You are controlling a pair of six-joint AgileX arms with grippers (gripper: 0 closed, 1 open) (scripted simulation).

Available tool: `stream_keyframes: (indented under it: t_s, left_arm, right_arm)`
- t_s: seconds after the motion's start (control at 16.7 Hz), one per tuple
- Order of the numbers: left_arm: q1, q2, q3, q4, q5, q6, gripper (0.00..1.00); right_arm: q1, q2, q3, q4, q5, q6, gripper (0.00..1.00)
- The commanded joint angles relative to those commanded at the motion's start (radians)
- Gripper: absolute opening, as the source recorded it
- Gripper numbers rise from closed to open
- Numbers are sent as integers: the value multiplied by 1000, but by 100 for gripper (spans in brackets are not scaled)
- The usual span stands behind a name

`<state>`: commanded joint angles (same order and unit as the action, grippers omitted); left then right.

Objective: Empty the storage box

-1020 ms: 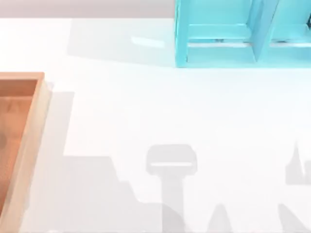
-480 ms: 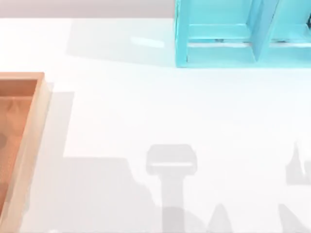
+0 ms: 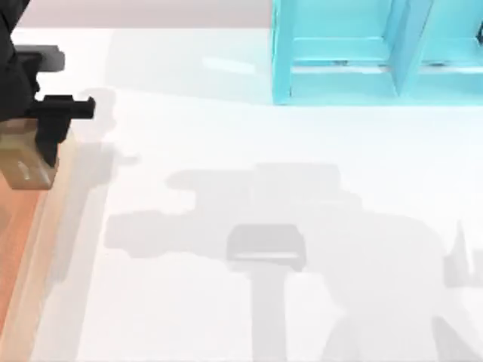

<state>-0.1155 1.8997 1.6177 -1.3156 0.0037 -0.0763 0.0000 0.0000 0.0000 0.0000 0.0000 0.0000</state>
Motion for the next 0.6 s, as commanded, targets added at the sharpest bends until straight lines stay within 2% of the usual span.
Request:
stream_keyframes:
  t_s: [0.24, 0.36, 0.6]
  left_arm:
    - [-313, 187, 146, 46, -1, -307, 0]
    - [-429, 258, 201, 70, -1, -423, 0]
    - [-534, 325, 253, 100, -2, -527, 0]
  right_arm:
    - [0, 0, 0, 0, 0, 0, 100]
    - [0, 0, 0, 0, 0, 0, 100]
    - [0, 0, 0, 0, 0, 0, 100]
